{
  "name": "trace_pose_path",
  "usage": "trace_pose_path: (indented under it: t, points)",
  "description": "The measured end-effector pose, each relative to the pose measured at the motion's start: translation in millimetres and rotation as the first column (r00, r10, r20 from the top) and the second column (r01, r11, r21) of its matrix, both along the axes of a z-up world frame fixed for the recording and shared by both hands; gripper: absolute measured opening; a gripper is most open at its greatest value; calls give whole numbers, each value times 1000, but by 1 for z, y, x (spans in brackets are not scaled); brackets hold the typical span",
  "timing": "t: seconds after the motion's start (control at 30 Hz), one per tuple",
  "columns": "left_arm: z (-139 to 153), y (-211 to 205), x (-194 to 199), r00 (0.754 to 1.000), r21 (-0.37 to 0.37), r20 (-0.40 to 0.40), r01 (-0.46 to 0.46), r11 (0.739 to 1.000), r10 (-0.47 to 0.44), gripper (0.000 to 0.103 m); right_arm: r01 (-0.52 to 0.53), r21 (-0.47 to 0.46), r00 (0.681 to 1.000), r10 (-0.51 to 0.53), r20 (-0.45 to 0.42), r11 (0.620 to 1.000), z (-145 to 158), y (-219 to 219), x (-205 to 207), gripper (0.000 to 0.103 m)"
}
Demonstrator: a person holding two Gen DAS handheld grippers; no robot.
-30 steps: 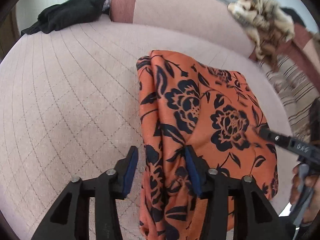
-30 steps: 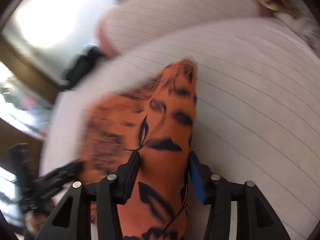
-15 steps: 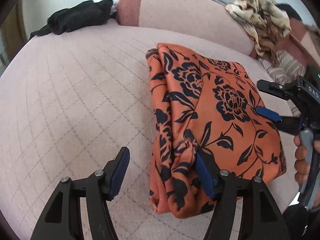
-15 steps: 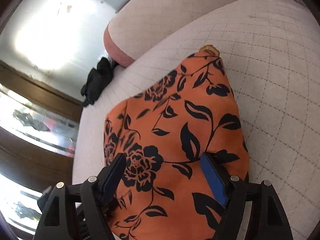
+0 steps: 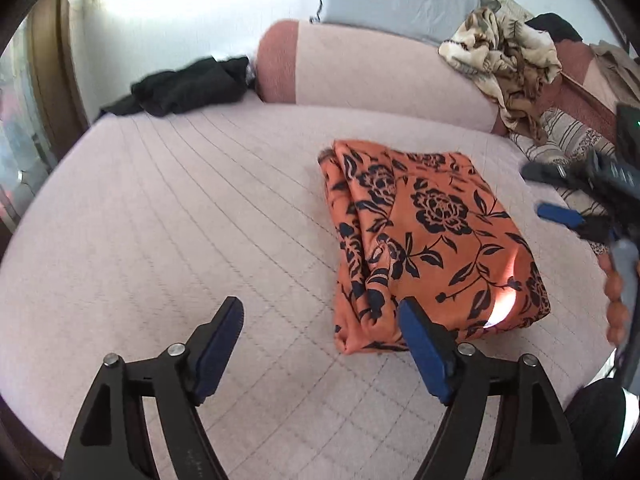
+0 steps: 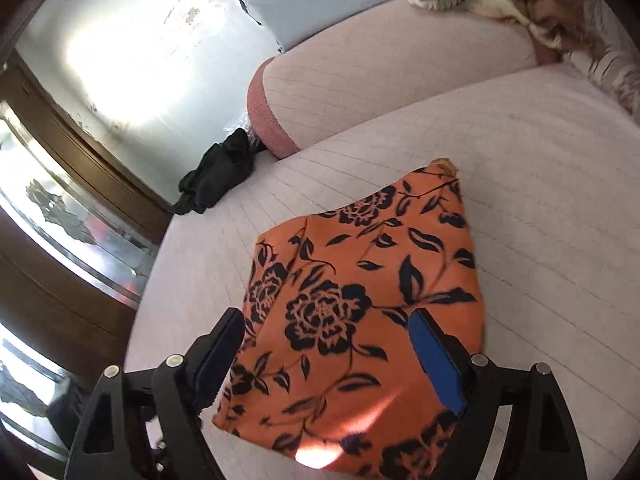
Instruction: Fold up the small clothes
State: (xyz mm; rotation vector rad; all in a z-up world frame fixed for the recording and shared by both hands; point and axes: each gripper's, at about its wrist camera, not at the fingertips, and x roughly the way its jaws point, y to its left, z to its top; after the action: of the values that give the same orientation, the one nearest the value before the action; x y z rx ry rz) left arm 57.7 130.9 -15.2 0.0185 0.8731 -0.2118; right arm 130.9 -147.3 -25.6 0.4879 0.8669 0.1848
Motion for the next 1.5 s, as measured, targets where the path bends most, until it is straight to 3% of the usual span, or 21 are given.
trace_pose_path:
  t: [0.13,0.27,0.33,0.7,1.27,1.5]
  points:
    - [17,5,-32,995,10,84,-60,998,59,93,24,-143,999,-27,-17,989,7,16,-69,92]
    - [17,-5,-47,991,59,100,-90,994,84,99,27,-357,995,-59,-80,934,0,26,-122,95]
    - [19,-11,-56,993,99,100,-79,992,69,99,6,-398,995,-45,-87,917,-1,34,-137,98]
    - [44,-29,-79,996,93,92,-28,995,20,101,7,-469,997,-45,-69,883,17,41,-176,100]
    - [49,-44,-69,993,116,109,-50,992,37,101,14,-498,997,-50,-59,867,21,42,-165,100]
    - [47,-53,-57,996,88,90,-22,996,14,101,8,-498,997,-48,-66,867,20,39,-154,100]
